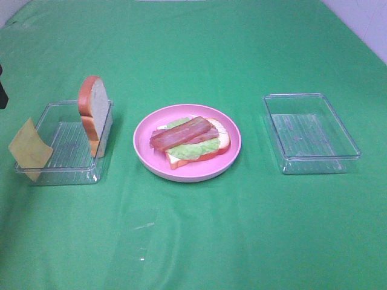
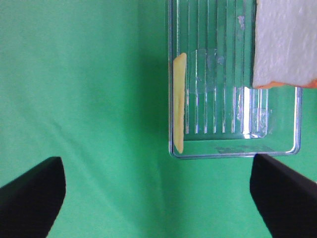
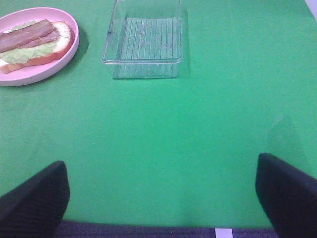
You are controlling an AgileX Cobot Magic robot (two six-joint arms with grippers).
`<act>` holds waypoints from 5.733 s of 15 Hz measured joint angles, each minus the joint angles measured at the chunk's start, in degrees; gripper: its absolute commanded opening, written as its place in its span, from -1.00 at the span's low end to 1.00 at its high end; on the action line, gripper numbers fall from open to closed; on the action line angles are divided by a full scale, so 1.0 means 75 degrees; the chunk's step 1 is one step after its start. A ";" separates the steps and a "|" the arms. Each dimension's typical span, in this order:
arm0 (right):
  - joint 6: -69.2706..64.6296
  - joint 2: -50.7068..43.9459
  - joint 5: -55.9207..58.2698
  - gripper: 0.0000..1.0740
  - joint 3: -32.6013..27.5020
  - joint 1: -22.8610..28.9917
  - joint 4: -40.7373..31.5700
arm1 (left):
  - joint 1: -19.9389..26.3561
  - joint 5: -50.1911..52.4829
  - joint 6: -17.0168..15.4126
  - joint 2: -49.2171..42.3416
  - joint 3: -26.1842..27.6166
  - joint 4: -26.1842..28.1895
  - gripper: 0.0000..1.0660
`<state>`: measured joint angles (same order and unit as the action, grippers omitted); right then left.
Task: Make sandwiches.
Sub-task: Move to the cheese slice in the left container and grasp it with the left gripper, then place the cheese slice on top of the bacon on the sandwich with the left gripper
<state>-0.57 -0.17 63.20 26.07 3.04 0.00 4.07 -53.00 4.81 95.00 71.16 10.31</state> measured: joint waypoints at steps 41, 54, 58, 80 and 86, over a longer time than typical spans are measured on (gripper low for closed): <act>0.0008 0.0000 0.0000 0.81 0.0000 0.0000 0.0000 | -0.1092 -0.0313 -0.1115 0.2888 0.1375 -0.0909 -1.00; 0.0008 0.0000 0.0000 0.81 0.0000 0.0000 0.0000 | -0.1100 -0.0726 -0.1345 0.1154 0.3384 -0.0856 -1.00; 0.0008 0.0000 0.0000 0.81 0.0000 0.0000 0.0000 | -0.1390 -0.0596 -0.1360 0.1138 0.3827 -0.0481 -1.00; 0.0008 0.0000 0.0000 0.81 0.0000 0.0000 0.0000 | -0.4660 0.1497 -0.0458 0.4729 0.3850 0.2582 -1.00; 0.0008 0.0000 0.0000 0.81 0.0000 0.0000 0.0000 | -0.4622 0.1505 -0.1253 0.4813 0.3866 0.1169 -0.88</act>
<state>-0.52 -0.17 63.20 26.07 3.04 0.00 -30.60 -41.71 -4.58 131.09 100.15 19.08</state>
